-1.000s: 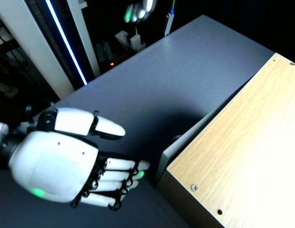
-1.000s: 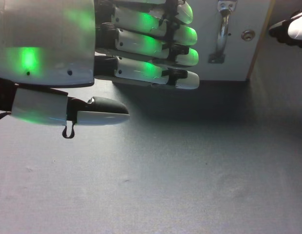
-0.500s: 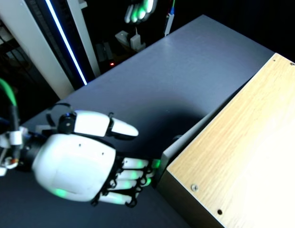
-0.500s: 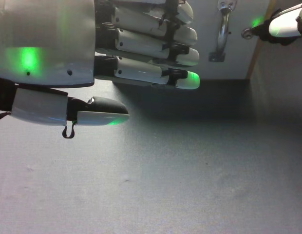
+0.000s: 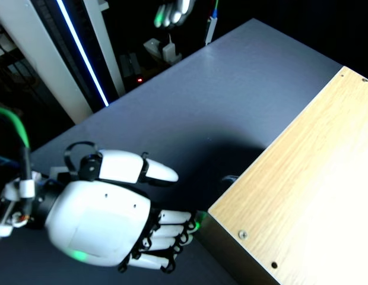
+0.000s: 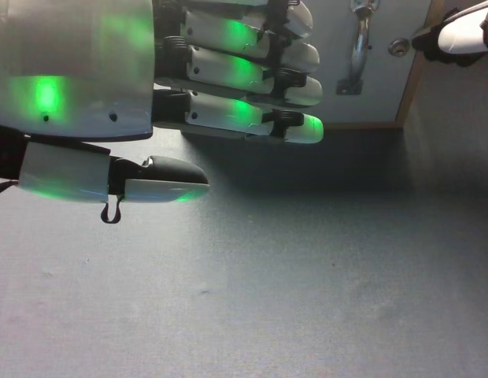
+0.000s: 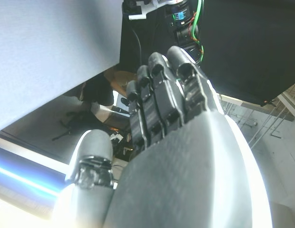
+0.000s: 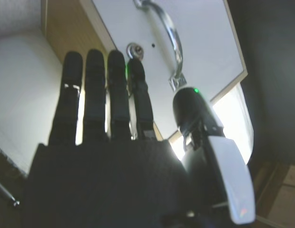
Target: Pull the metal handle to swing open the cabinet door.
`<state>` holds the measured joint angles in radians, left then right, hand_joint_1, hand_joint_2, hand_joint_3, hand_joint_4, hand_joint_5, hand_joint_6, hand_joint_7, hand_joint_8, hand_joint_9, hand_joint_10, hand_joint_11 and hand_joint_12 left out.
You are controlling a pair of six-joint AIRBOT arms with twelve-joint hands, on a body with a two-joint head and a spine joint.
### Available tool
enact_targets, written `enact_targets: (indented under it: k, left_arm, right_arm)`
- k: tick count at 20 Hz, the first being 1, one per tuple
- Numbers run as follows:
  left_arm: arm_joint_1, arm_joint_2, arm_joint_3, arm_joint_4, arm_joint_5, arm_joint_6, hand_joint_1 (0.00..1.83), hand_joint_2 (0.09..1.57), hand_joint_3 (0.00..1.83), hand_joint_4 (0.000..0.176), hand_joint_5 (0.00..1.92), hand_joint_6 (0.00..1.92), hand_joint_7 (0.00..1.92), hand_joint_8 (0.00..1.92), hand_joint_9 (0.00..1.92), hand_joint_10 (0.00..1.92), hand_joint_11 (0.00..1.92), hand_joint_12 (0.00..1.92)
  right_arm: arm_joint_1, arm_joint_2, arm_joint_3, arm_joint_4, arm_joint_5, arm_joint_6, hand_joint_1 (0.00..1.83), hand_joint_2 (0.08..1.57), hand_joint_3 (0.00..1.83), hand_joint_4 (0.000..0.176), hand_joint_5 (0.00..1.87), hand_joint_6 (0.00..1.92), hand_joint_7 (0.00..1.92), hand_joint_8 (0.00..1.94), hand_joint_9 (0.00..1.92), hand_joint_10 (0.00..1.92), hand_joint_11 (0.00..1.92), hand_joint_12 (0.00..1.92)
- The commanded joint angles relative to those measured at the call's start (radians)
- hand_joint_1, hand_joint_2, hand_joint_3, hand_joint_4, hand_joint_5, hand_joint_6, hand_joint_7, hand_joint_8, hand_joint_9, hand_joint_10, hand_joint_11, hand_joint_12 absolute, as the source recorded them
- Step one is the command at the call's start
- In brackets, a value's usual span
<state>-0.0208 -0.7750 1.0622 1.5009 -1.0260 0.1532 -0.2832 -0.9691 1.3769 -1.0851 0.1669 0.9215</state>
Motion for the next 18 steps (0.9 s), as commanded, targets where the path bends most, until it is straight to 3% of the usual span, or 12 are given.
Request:
enact_targets:
  k: [1,10,18]
  left_arm:
    - [-0.010,0.007,0.000,-0.097,-0.025,0.009,0.00,1.57,0.12,0.000,0.37,0.00,0.39,0.00,0.35,0.00,0.00,0.75]
    - [-0.010,0.007,0.000,-0.097,-0.025,0.009,0.00,1.57,0.12,0.000,0.39,0.01,0.40,0.01,0.37,0.01,0.02,0.75]
    - [-0.010,0.007,0.000,-0.097,-0.025,0.009,0.00,1.57,0.12,0.000,0.39,0.00,0.40,0.00,0.36,0.00,0.01,0.75]
  right_arm:
    - [0.018,0.008,0.005,0.028,0.034,0.004,0.00,1.57,0.10,0.000,0.41,0.01,0.41,0.01,0.36,0.01,0.00,0.92]
    - [0.022,-0.001,0.007,0.028,0.032,0.003,0.00,1.57,0.09,0.000,0.41,0.00,0.40,0.00,0.36,0.00,0.00,0.91]
    - [0.019,0.036,-0.057,0.028,0.036,0.003,0.00,1.57,0.10,0.000,0.40,0.00,0.39,0.00,0.35,0.00,0.00,0.91]
